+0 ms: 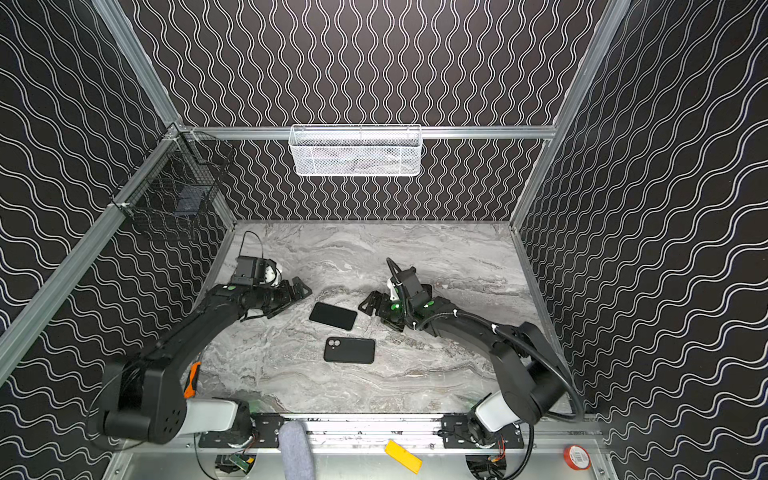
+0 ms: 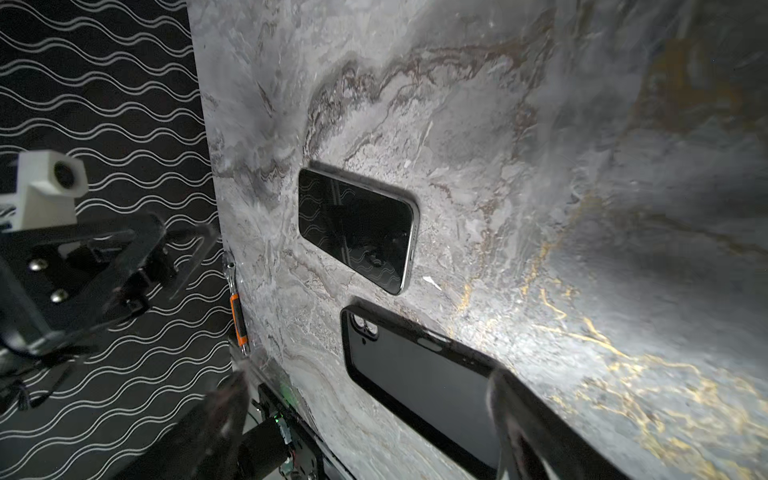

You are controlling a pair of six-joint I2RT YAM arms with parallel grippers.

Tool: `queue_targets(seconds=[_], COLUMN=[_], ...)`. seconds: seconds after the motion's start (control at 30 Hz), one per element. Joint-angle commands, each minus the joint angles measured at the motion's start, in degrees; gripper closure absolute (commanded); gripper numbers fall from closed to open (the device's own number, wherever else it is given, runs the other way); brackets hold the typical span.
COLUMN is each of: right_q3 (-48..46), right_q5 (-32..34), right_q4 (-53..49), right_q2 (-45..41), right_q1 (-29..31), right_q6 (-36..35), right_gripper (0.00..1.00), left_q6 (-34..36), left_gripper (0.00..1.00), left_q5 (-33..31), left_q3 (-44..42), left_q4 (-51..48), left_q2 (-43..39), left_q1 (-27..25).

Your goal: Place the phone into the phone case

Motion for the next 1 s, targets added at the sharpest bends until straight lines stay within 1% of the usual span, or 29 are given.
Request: queue_targets(seconds=[0.0, 0.27, 0.4, 0.57, 0.77, 0.97], right_q3=[-0.71, -1.39, -1.50, -0.95, -0.03, 1.29], right_q5=[-4.37, -7.70, -8.93, -9.48, -9.91, -9.66], right_q4=[8.22, 16.56, 19.79, 21.38, 22.55, 21.67], right_q2=[2.10, 8.77, 11.62, 14.23, 16.86, 18.43], right_q1=[0.03, 0.01, -0.01, 0.09, 0.44, 0.98], right_q6=[2.72, 6.40, 8.06, 9.12, 9.83, 9.65], right_gripper=[0.07, 0.06, 0.06, 0.06, 0.06, 0.06], left_q6=[-0.02, -1.56, -2.55, -4.11, -4.90, -6.20], left_gripper=[0.02, 0.02, 0.02, 0.02, 0.02, 0.03], left_q5=[4.34, 4.30, 6.00, 7.68, 7.58, 7.97], left_q3=[-0.13, -0.97, -0.98, -1.84, -3.11, -4.42], left_q4=[6.54, 9.71, 11.33, 14.48, 15.85, 17.78], left_q2=[3.54, 8.54, 11.42, 13.53, 14.26, 14.16], left_q1=[0.17, 0.17, 0.17, 0.17, 0.08, -0.44])
